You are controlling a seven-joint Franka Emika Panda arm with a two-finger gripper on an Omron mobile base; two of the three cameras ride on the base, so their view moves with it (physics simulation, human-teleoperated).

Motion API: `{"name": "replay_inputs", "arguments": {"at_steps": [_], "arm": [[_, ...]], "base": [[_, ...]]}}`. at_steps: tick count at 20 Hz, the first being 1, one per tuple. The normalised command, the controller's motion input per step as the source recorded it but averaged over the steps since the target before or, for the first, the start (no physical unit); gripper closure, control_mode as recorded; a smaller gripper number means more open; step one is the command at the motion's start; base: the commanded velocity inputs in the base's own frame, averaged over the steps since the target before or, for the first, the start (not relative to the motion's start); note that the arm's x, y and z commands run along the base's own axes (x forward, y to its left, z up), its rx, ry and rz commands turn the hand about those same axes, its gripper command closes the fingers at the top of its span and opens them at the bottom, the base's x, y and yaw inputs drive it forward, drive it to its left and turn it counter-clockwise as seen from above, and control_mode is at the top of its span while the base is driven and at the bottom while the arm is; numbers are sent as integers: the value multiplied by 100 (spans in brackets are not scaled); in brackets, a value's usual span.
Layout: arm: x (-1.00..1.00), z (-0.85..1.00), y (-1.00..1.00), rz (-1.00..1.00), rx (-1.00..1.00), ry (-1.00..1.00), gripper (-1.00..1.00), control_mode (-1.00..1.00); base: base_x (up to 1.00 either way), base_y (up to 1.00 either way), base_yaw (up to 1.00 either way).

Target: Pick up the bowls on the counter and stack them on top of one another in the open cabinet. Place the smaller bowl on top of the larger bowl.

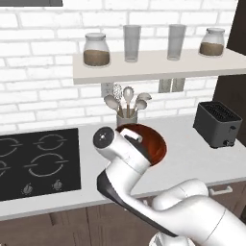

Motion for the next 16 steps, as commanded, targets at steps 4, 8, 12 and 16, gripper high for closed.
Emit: {"name": "replay_inputs", "arguments": {"at_steps": [4,8,12,16], "arm": [[-38,100,-25,4,-9,-17,100,-100],[-30,100,-36,0,-9,-23,100,-100],[-6,100,-42,0,-5,-15,100,-100],[0,100,-40,0,0,-3,100,-100]], "base": [[0,0,0],[0,0,0],[0,0,0],[0,0,0]]}}
